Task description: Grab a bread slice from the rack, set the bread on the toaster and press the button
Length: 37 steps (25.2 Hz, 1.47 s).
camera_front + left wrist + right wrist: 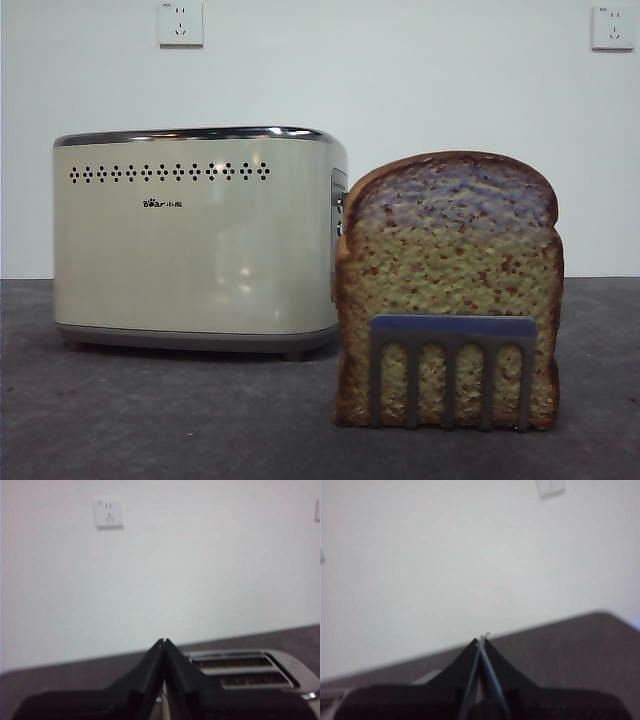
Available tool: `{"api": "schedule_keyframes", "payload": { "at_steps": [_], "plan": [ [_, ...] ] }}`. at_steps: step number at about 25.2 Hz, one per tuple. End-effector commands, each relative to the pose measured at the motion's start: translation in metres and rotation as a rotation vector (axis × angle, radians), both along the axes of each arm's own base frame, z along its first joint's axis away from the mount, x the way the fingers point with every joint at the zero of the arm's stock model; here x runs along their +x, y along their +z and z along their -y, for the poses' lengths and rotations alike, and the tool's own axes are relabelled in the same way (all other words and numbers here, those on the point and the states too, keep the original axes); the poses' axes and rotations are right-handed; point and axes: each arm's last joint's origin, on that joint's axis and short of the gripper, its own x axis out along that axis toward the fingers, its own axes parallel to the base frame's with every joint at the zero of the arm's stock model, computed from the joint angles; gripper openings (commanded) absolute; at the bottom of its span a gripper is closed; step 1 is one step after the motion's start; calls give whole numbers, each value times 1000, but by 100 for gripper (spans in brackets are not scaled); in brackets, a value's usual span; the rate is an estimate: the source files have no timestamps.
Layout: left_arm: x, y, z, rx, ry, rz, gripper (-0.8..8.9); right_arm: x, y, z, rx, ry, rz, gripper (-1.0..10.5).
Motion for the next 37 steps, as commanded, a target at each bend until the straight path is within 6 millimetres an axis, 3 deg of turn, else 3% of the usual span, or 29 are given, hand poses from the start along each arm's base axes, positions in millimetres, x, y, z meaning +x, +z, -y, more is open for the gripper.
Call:
{"api": "schedule_keyframes", "payload": {
  "at_steps": [1, 9, 17, 26, 29, 32, 34, 37],
  "plan": [
    [2, 7, 1, -11, -27, -87, -5, 0, 5, -1, -27, 39, -110, -1],
    [32, 34, 7, -13, -264, -429, -5, 5, 13, -2, -11, 64, -413, 1],
    [77, 45, 27, 13, -493, -647, -5, 25, 12, -5, -126, 212, -547, 1],
    [116, 32, 95, 294, -875, -771, -5, 51, 6, -7, -123, 328, -658, 1],
    [130, 30, 136, 453, -1006, -799, -4, 60, 3, -7, -116, 332, -698, 0],
    [142, 28, 176, 614, -1012, -816, 3, 64, 2, -8, -101, 370, -714, 0],
    [146, 28, 200, 709, -1000, -822, 111, 64, 2, -8, -98, 383, -710, 1],
    [149, 30, 228, 817, -986, -792, 488, 64, 3, -8, -120, 389, -701, 1]
  ]
}}
